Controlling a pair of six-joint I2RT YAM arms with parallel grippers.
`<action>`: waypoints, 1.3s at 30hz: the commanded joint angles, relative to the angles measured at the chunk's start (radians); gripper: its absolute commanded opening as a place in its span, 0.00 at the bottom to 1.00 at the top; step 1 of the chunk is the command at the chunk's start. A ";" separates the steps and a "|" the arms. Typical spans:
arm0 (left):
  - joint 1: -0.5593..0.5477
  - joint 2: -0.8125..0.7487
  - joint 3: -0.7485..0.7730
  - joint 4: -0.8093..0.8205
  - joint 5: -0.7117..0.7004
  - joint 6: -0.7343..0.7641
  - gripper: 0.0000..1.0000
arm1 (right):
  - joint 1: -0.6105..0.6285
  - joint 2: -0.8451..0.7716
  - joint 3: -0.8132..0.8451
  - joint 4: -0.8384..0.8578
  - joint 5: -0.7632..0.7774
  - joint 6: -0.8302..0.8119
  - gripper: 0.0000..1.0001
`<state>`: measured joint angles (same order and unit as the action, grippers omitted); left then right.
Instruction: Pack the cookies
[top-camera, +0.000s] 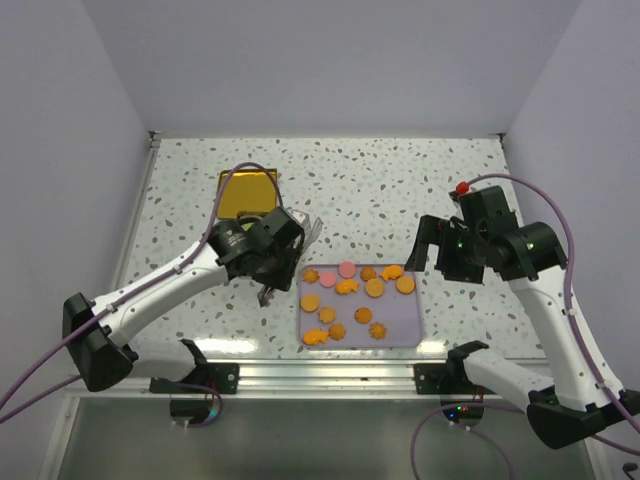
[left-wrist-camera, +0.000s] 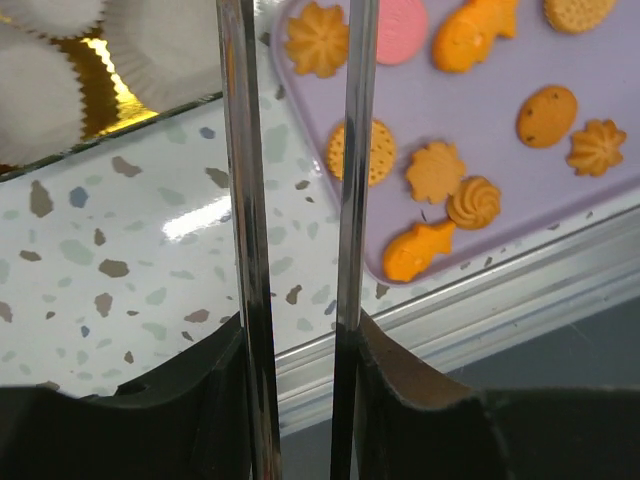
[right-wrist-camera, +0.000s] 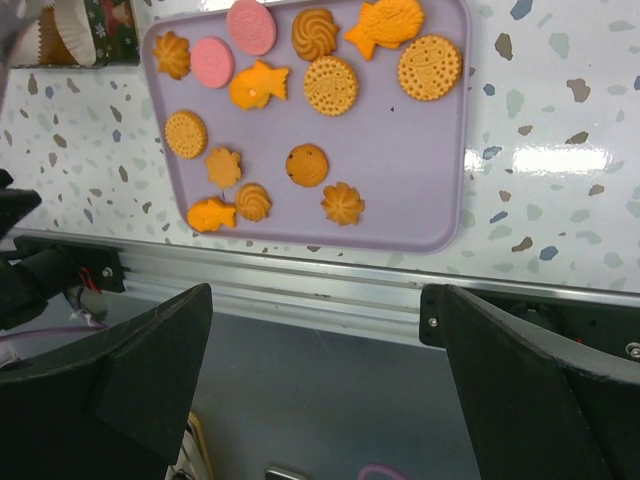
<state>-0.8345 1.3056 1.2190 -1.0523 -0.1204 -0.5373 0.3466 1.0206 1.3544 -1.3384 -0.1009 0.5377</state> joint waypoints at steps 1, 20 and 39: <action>-0.084 -0.029 -0.012 0.047 0.028 -0.035 0.41 | 0.002 -0.014 -0.011 0.013 -0.029 -0.008 0.99; -0.321 0.190 -0.033 0.066 0.024 0.005 0.42 | 0.002 -0.099 -0.063 -0.030 -0.025 0.028 0.99; -0.337 0.288 -0.013 0.043 0.027 0.088 0.47 | 0.002 -0.116 -0.069 -0.047 0.007 0.041 0.99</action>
<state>-1.1656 1.5856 1.1706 -1.0103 -0.0925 -0.4805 0.3466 0.9131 1.2896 -1.3441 -0.1139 0.5686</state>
